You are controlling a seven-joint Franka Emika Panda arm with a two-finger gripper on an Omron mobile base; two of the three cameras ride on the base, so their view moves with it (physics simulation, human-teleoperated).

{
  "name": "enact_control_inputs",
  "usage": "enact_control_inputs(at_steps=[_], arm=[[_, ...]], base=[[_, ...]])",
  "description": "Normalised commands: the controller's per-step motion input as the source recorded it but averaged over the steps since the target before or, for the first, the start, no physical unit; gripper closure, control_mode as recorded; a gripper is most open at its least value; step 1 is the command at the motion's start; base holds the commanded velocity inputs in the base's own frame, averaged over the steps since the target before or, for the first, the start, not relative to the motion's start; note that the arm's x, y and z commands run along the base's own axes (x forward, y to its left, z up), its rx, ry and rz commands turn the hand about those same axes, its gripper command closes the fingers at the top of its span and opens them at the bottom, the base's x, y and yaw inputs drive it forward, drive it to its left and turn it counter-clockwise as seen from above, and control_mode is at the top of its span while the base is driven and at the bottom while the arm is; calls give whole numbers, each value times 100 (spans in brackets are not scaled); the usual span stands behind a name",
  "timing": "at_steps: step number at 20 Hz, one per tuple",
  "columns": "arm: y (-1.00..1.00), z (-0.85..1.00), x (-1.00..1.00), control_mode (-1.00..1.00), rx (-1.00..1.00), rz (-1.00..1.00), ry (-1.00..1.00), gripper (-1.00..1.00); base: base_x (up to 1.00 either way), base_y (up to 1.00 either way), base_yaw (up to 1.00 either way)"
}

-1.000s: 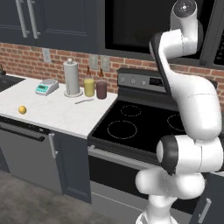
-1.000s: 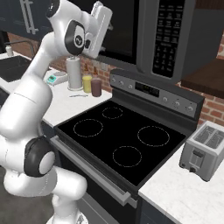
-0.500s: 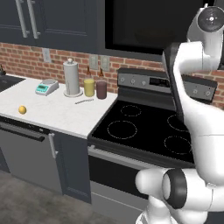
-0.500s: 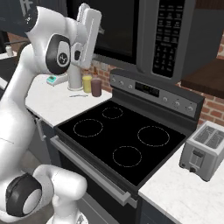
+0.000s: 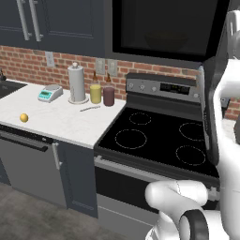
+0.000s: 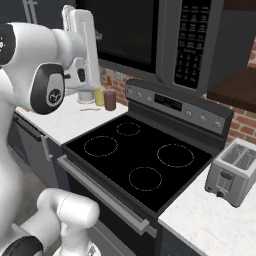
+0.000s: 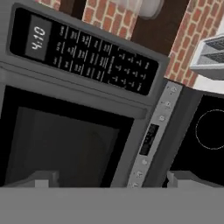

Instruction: Pick the carrot from the sink and place it in the bowl. Then pick the bowl and place it in the microwave. Then close the microwave door and press the start button.

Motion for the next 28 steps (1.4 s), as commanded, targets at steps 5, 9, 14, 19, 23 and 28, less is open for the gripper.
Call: enact_control_inputs(at_steps=[5, 9, 14, 19, 23, 28], arm=[[-1, 0, -76, -100, -46, 24, 0, -100], [-3, 0, -83, -100, -51, 26, 0, -100], [0, 0, -64, -100, -48, 24, 0, -100], [0, 0, -29, -100, -41, 16, 0, -100], [-12, 0, 0, -100, -25, 2, 0, -100], [-38, 0, 0, -100, -18, 0, 0, -100]], base=[[0, 0, 0], [0, 0, 0], [0, 0, 0], [0, 0, 0], [0, 0, 0], [0, 0, 0]])
